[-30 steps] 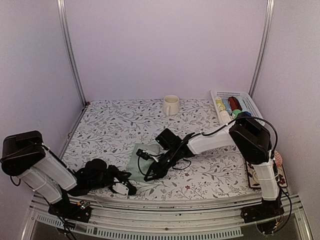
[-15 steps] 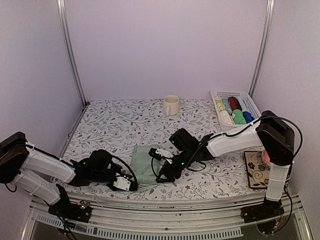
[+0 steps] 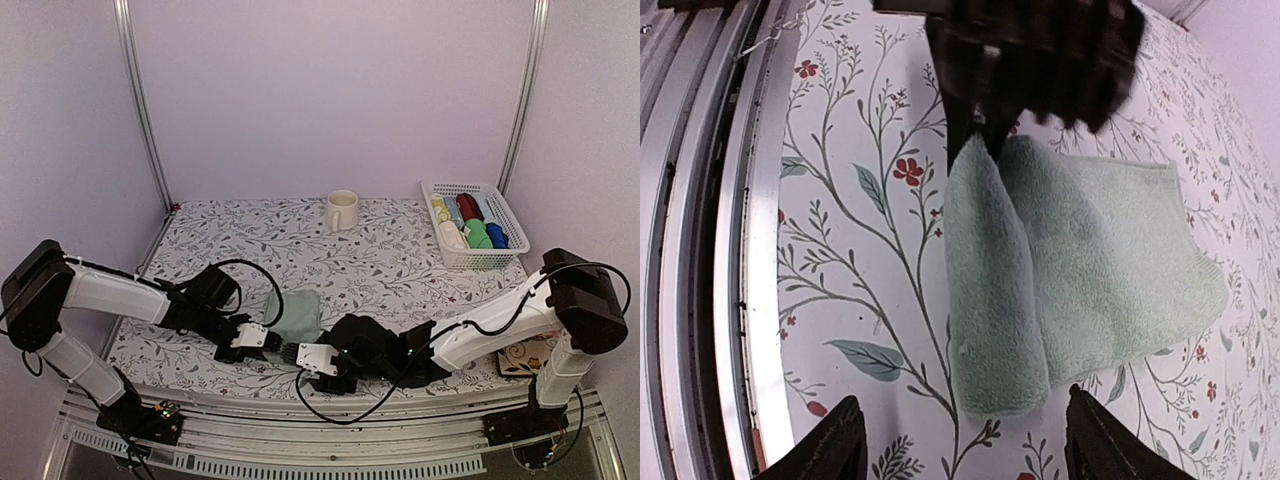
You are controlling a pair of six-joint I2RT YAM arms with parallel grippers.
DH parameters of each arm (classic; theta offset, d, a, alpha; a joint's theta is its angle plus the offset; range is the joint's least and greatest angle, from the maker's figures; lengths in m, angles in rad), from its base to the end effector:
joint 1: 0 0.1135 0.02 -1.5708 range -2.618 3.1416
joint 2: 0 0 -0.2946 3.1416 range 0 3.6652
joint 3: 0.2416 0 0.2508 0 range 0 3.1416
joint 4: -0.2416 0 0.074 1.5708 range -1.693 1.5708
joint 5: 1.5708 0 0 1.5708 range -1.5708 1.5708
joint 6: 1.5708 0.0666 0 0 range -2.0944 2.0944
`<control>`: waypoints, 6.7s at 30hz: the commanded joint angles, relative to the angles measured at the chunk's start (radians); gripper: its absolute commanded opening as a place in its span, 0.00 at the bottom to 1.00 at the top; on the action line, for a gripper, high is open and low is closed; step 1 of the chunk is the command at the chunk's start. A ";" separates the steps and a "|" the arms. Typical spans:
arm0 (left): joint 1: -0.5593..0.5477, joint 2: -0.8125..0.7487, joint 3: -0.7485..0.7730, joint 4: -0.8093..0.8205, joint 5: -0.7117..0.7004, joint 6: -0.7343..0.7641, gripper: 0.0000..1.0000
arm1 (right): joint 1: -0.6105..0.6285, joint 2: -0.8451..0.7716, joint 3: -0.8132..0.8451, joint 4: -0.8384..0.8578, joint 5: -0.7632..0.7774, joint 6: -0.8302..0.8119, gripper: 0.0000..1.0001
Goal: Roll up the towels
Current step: Roll the towel at the center of the board.
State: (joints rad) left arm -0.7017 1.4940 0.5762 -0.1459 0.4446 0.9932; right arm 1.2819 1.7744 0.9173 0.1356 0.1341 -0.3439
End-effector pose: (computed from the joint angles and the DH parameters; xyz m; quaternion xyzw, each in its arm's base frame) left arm 0.1787 -0.1885 0.1330 0.7444 0.5835 -0.1756 0.2731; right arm 0.1195 0.3708 0.1647 -0.6413 0.6450 0.1313 0.3943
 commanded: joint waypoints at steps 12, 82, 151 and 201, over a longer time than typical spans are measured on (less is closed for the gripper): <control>0.131 0.204 0.166 -0.356 0.251 -0.013 0.00 | 0.083 0.239 0.081 0.279 0.410 -0.334 0.67; -0.209 -0.056 -0.490 0.907 -0.507 0.158 0.22 | -0.288 0.497 0.511 -0.380 -0.955 0.423 0.10; 0.061 0.322 0.316 -0.497 0.162 -0.020 0.13 | 0.008 0.250 0.129 0.049 0.326 -0.159 0.16; -0.233 -0.044 -0.518 1.026 -0.604 0.192 0.56 | -0.251 0.548 0.645 -0.619 -0.753 0.304 0.13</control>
State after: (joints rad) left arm -0.9104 1.3399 0.0666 0.7582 -0.0681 1.1675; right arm 1.0252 2.2547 1.5970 -0.3981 -0.6052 -0.0410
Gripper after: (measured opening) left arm 0.614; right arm 0.136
